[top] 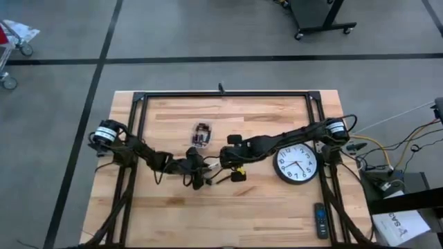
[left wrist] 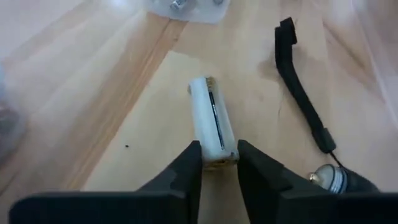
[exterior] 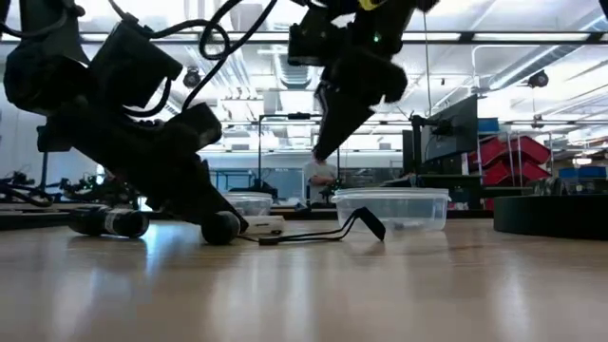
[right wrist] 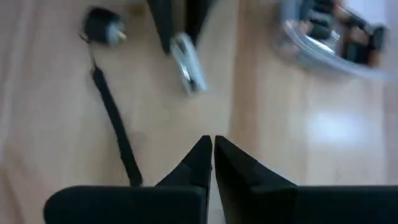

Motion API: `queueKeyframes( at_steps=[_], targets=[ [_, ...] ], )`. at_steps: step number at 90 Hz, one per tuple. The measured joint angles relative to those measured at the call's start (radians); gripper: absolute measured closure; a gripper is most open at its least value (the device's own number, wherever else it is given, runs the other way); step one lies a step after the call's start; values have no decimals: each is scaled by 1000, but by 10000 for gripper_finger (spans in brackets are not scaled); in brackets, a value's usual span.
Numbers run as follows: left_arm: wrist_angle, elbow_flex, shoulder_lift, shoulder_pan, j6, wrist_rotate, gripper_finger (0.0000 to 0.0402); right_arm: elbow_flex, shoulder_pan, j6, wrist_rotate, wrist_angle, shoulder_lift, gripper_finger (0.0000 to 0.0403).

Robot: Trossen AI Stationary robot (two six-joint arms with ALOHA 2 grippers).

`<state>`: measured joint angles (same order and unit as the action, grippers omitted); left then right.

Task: Insert battery
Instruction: Insert the silver battery into the flashlight's battery compartment

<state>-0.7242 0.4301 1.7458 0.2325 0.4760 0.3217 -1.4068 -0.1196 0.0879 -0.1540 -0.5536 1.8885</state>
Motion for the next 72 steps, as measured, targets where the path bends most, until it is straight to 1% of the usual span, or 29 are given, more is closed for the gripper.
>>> queueKeyframes(
  at_steps=[5, 14, 35, 46, 61, 72],
  targets=[
    [2, 0, -1, -6, 24, -13, 322, 22, 0, 11, 26, 76, 6, 397],
    [9, 2, -2, -14, 55, -25, 323, 39, 0, 41, 57, 139, 35, 378],
    [16, 2, -2, -17, 73, -42, 332, 39, 11, 147, 49, 225, 121, 296],
    [18, 2, -2, -17, 87, -44, 328, 39, 35, 181, 49, 231, 135, 265],
    [22, 2, -2, -21, 88, -44, 327, 39, 64, 222, 53, 250, 141, 244],
    [24, 2, -2, -25, 95, -47, 330, 39, 78, 245, 130, 270, 162, 245]
  ],
)
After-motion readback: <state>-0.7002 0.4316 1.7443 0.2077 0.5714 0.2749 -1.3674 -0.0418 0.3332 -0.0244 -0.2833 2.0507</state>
